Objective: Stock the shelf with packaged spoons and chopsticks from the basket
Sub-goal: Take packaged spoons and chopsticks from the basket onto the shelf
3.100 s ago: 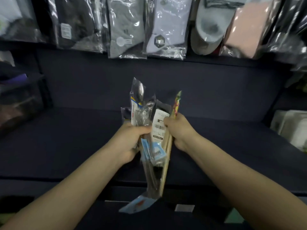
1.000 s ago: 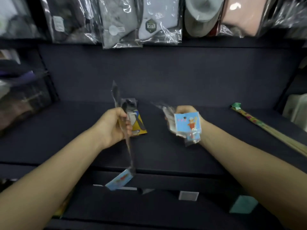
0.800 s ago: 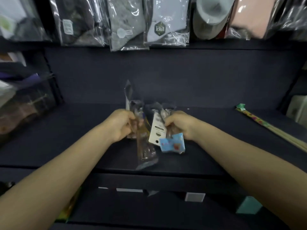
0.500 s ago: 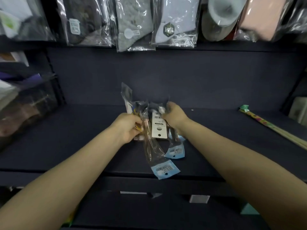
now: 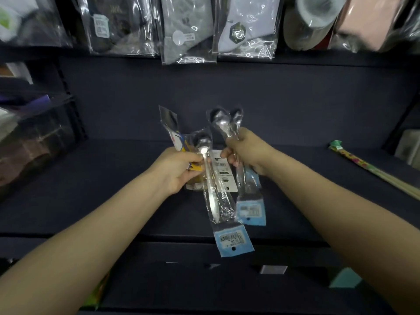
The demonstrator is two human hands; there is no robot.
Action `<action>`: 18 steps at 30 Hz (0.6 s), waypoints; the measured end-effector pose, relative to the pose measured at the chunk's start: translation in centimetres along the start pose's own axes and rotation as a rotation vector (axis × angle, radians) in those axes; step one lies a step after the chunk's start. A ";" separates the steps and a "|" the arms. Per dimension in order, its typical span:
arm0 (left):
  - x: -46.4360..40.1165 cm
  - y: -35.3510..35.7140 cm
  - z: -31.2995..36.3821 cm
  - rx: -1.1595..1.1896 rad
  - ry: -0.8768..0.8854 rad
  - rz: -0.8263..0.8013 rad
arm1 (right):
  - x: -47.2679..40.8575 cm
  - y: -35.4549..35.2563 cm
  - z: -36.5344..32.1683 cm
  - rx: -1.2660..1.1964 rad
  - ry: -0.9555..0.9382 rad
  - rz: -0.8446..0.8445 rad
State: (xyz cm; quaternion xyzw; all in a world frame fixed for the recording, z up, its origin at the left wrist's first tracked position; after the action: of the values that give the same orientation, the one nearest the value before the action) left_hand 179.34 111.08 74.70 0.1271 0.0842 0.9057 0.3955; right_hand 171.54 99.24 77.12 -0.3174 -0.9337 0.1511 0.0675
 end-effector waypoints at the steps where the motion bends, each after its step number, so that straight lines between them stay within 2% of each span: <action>1: -0.1 0.3 0.2 -0.012 0.015 0.010 | 0.8 0.3 -0.1 -0.082 0.011 -0.040; 6: -0.6 2.6 1.1 -0.049 0.111 0.024 | 3.7 1.3 0.3 -0.107 0.006 -0.161; 10: -1.0 3.9 0.3 -0.216 0.065 0.051 | 3.8 -0.3 2.0 -0.124 0.071 -0.072; 14: -1.4 2.7 0.8 -0.779 0.095 0.203 | 3.0 -4.5 3.2 -0.034 0.119 0.105; 18: -1.3 2.5 -0.3 -1.427 0.088 0.258 | 1.6 -7.2 4.3 0.198 0.158 0.122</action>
State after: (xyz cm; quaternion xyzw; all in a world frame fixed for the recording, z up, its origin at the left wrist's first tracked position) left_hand 178.35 108.43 74.88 -0.1896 -0.5272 0.7837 0.2684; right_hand 165.22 93.79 75.39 -0.3764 -0.8849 0.2210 0.1625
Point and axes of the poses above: each hand's wrist, its own x-axis away from the middle knuckle, its own y-axis out of the palm, z = x × y, the point moved 9 cm from there along -x, towards the middle knuckle
